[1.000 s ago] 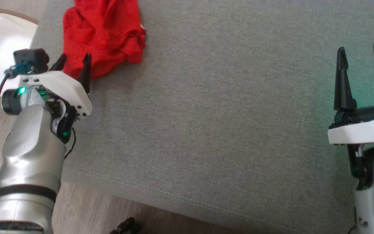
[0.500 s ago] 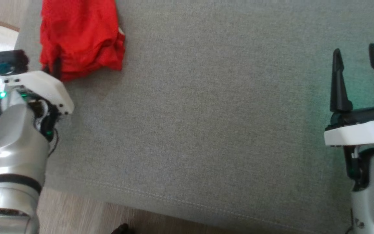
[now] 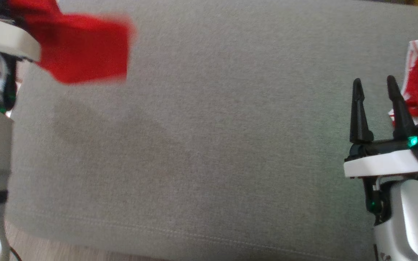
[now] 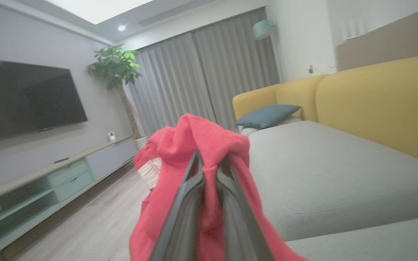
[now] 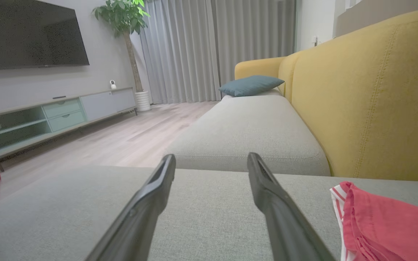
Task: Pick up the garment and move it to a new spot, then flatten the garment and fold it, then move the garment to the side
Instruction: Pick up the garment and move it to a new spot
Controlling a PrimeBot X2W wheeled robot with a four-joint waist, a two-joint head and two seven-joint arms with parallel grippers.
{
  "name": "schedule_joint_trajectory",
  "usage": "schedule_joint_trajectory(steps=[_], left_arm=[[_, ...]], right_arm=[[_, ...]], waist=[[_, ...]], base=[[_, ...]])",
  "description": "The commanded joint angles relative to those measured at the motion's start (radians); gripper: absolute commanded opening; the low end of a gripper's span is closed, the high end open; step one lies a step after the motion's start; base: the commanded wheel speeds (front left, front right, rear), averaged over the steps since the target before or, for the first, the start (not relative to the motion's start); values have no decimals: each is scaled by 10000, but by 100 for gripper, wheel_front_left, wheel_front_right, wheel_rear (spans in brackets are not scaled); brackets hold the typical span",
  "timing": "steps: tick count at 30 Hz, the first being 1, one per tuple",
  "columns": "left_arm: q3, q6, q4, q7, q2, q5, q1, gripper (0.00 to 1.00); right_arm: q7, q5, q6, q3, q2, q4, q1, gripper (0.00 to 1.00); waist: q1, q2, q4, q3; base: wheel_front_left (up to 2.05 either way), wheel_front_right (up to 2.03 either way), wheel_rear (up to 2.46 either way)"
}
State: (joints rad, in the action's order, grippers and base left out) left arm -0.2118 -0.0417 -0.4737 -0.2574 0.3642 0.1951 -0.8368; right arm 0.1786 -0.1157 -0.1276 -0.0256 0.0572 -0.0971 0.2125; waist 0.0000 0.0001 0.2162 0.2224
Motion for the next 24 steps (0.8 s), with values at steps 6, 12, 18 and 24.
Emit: schedule_joint_trajectory(steps=[6, 12, 18, 24], left_arm=[[-404, -383, 1079, 124, 232, -119, 330, 0], [-1148, -602, 2166, 971, -692, 414, 296, 0], [-1760, -604, 2955, 1580, -1991, 1039, 134, 0], [-2259, -309, 2999, 1629, -2825, 1393, 85, 0]], right_arm=[[446, -615, -31, 590, -67, -230, 302, 100], [703, -1039, -31, 791, -68, -677, 519, 100], [799, -1249, -31, 888, -69, -861, 830, 100], [825, -1468, -31, 1069, -69, -893, 1120, 100]], waist=[[0, -1, -787, -645], [0, -1, -1462, -903], [0, -1, -2138, -837], [0, -1, -2764, -596]], base=[[0, 0, 0], [0, 0, 0], [0, 0, 0], [0, 0, 0]])
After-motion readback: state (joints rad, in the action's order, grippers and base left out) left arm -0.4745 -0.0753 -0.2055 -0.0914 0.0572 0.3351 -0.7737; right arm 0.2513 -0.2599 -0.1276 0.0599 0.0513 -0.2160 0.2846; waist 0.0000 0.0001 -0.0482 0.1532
